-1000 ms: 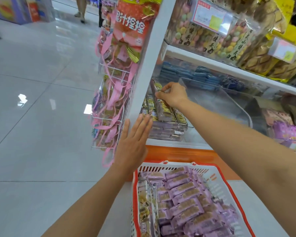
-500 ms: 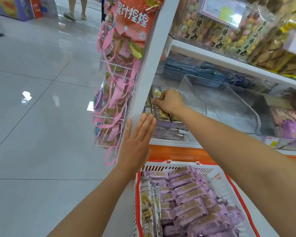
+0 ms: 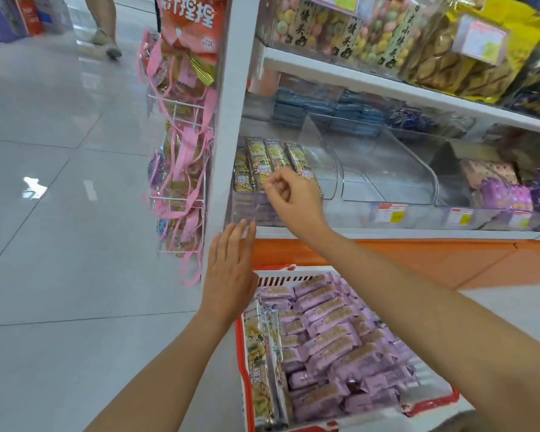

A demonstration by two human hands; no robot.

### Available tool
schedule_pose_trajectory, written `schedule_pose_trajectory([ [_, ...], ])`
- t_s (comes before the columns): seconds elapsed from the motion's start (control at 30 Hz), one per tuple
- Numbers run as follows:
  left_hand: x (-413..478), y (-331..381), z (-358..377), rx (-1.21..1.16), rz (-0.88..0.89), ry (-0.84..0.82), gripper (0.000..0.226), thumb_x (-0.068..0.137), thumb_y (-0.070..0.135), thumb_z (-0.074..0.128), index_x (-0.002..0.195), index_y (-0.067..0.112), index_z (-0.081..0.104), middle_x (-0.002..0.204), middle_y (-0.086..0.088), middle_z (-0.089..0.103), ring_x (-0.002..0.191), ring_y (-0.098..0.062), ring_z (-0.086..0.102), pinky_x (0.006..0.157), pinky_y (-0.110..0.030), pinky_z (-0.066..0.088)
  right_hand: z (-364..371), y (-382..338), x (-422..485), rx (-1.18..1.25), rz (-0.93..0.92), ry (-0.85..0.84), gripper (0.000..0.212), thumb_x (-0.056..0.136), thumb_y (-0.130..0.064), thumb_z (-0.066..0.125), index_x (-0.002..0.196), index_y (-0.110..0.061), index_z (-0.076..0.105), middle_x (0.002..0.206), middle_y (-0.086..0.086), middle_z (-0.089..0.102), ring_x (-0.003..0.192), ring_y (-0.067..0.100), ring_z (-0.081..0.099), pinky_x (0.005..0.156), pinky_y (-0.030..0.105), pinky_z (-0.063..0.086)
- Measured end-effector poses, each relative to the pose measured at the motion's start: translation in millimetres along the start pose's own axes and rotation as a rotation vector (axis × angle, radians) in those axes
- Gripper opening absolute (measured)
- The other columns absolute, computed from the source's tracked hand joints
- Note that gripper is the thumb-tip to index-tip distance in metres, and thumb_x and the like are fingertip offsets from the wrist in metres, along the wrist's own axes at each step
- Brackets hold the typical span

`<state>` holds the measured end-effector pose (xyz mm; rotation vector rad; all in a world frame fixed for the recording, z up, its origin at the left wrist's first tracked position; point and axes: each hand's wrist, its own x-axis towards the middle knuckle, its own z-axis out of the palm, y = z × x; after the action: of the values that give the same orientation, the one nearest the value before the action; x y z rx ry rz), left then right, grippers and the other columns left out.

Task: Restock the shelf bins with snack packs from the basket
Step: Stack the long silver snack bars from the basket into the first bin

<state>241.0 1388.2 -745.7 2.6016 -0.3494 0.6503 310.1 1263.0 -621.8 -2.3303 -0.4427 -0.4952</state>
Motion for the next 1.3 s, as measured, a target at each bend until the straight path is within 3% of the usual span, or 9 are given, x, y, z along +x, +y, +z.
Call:
schedule_pose_trajectory([
  [0.13,-29,-7,26,-0.017,-0.004,-0.263,0.066,0.073,0.004,0.071,0.136,0.002,0.053,0.136,-0.02,0.054,0.123,-0.04,0.054,0.102,-0.052,0.044,16,24,-55,0.019,0.092,-0.047,0.01,0.094,-0.019,0.057,0.084,-0.019,0.056,0.063,-0.008,0.053,0.056,0.003,0.047,0.057,0.027,0.042],
  [0.33,-61,-19,41,0.069,-0.118,-0.711,0.06,0.106,0.027,0.029,0.158,0.01,0.004,0.166,-0.009,0.004,0.153,-0.024,0.005,0.124,-0.039,0.01,48,61,-138,-0.076,0.336,-0.35,0.011,0.094,-0.027,0.06,0.097,-0.016,0.056,0.071,-0.008,0.057,0.063,0.009,0.055,0.067,0.038,0.054],
  [0.53,-67,-17,45,0.07,-0.181,-0.768,0.06,0.108,0.03,0.021,0.156,0.009,-0.008,0.166,-0.007,-0.004,0.153,-0.021,-0.001,0.124,-0.036,0.007,62,62,-172,-0.083,0.563,-0.731,0.042,0.089,-0.044,0.066,0.113,-0.012,0.052,0.094,0.0,0.063,0.082,0.013,0.057,0.068,0.028,0.044],
  [0.77,-68,-17,46,0.036,-0.209,-0.775,0.059,0.108,0.029,0.021,0.157,0.01,-0.007,0.166,-0.006,-0.003,0.153,-0.021,0.001,0.124,-0.035,0.01,68,59,-177,-0.077,0.658,-0.672,0.039,0.085,-0.024,0.073,0.114,-0.008,0.052,0.103,0.01,0.065,0.085,0.02,0.059,0.073,0.031,0.048],
  [0.93,-63,-17,44,-0.036,-0.246,-0.783,0.059,0.108,0.031,0.024,0.158,0.011,-0.001,0.166,-0.006,0.002,0.153,-0.022,0.006,0.123,-0.034,0.012,65,72,-171,0.141,0.79,-0.576,0.014,0.092,-0.001,0.061,0.102,-0.01,0.057,0.078,0.004,0.062,0.066,0.016,0.063,0.076,0.034,0.059],
  [1.0,-61,-15,43,-0.058,-0.263,-0.774,0.059,0.108,0.032,0.025,0.158,0.011,0.001,0.166,-0.006,0.004,0.152,-0.022,0.009,0.123,-0.034,0.014,62,73,-170,0.125,0.77,-0.569,0.003,0.093,-0.009,0.064,0.094,-0.008,0.062,0.076,0.009,0.067,0.059,0.013,0.062,0.072,0.031,0.058],
  [1.1,-61,-12,40,-0.077,-0.277,-0.783,0.06,0.108,0.03,0.027,0.158,0.012,0.0,0.166,-0.006,0.002,0.152,-0.022,0.011,0.121,-0.033,0.018,65,71,-175,-0.064,0.683,-0.66,0.03,0.088,-0.031,0.07,0.074,-0.004,0.072,0.071,0.012,0.071,0.061,0.014,0.061,0.071,0.029,0.054],
  [1.2,-65,-10,39,-0.088,-0.283,-0.805,0.061,0.108,0.03,0.028,0.158,0.014,-0.004,0.166,-0.004,0.001,0.152,-0.023,0.012,0.12,-0.035,0.022,71,74,-181,-0.12,0.637,-0.665,0.038,0.088,-0.028,0.07,0.054,-0.013,0.064,0.054,0.003,0.06,0.048,0.01,0.053,0.058,0.022,0.049],
  [1.3,-68,-11,38,-0.124,-0.303,-0.806,0.062,0.107,0.034,0.028,0.158,0.014,-0.002,0.166,-0.004,0.004,0.151,-0.024,0.014,0.121,-0.037,0.021,66,77,-175,-0.06,0.654,-0.623,0.026,0.088,-0.02,0.071,0.068,-0.003,0.071,0.066,0.01,0.07,0.053,0.011,0.058,0.062,0.022,0.053],
])
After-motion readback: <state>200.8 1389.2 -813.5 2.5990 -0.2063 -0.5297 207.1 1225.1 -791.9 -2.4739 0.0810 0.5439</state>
